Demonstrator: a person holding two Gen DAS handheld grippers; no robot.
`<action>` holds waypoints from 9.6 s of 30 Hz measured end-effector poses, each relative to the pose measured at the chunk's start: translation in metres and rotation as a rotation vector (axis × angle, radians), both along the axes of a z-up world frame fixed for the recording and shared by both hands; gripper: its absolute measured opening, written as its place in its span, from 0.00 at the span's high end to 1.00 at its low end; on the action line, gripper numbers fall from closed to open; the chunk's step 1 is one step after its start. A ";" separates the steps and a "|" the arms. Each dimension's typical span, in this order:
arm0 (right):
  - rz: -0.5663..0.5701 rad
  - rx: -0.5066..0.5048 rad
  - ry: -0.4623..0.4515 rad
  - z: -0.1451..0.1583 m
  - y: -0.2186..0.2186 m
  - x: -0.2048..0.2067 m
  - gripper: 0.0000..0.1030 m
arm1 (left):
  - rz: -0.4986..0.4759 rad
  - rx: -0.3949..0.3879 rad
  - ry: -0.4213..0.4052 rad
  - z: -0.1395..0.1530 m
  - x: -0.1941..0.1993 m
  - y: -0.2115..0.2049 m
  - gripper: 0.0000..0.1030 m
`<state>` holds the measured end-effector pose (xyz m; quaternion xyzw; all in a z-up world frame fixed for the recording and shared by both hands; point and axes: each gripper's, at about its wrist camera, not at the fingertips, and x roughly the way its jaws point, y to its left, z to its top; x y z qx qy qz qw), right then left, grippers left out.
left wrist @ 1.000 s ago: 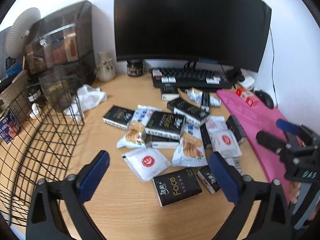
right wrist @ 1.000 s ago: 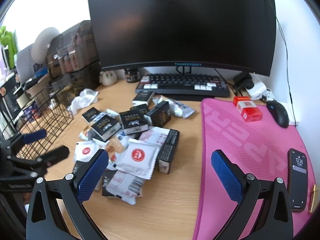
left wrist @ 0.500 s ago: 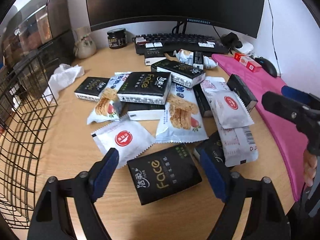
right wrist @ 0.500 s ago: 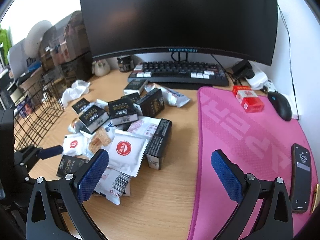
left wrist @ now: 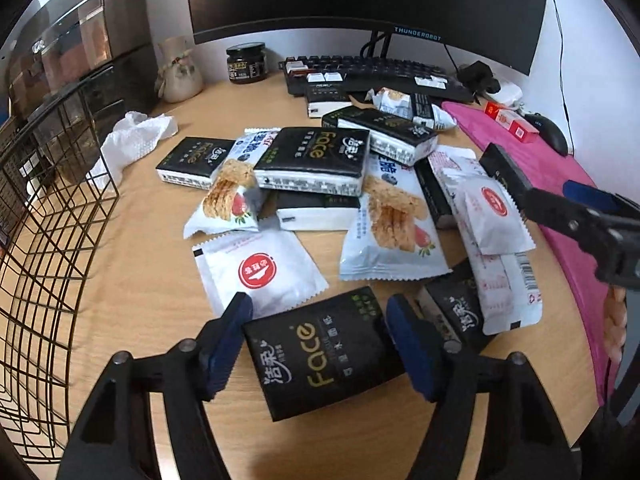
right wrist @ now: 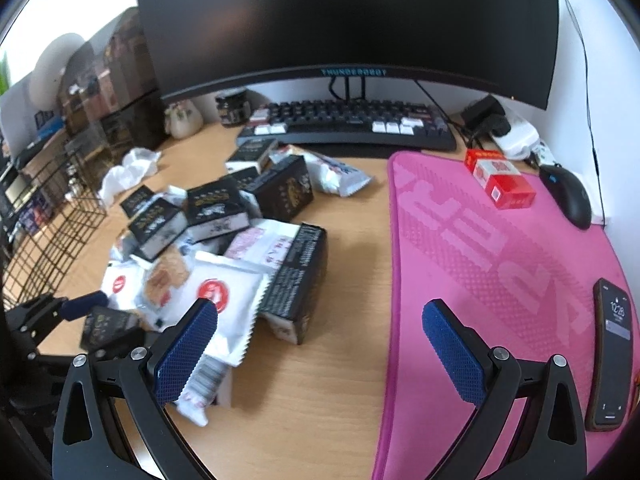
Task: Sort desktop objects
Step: 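Grasp a black Face tissue pack with the left tool while the right tool grasps a narrow black box, then carry both held items over the wire basket and open both tools, then move both open tools back over the desk items, then close the right tool on a long white snack-bar wrapper and lift it, then grasp a black Face tissue pack with the left tool while the right tool holds the snack bar, then carry both held items over the wire basket and open both tools, then grasp a black Face tissue pack with the left tool while the right tool grasps another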
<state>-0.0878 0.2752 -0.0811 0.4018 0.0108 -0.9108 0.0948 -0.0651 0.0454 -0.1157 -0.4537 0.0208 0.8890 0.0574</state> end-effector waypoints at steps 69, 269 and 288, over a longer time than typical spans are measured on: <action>0.624 -0.085 0.253 0.127 -0.298 0.051 0.40 | 0.561 -0.001 0.421 0.162 0.102 -0.230 0.19; 0.650 -0.163 0.067 0.104 -0.322 0.030 0.60 | 0.526 0.072 0.280 0.124 0.072 -0.244 0.28; 0.362 -0.099 0.084 0.087 -0.153 0.004 0.60 | 0.216 0.024 0.284 0.129 0.054 -0.103 0.28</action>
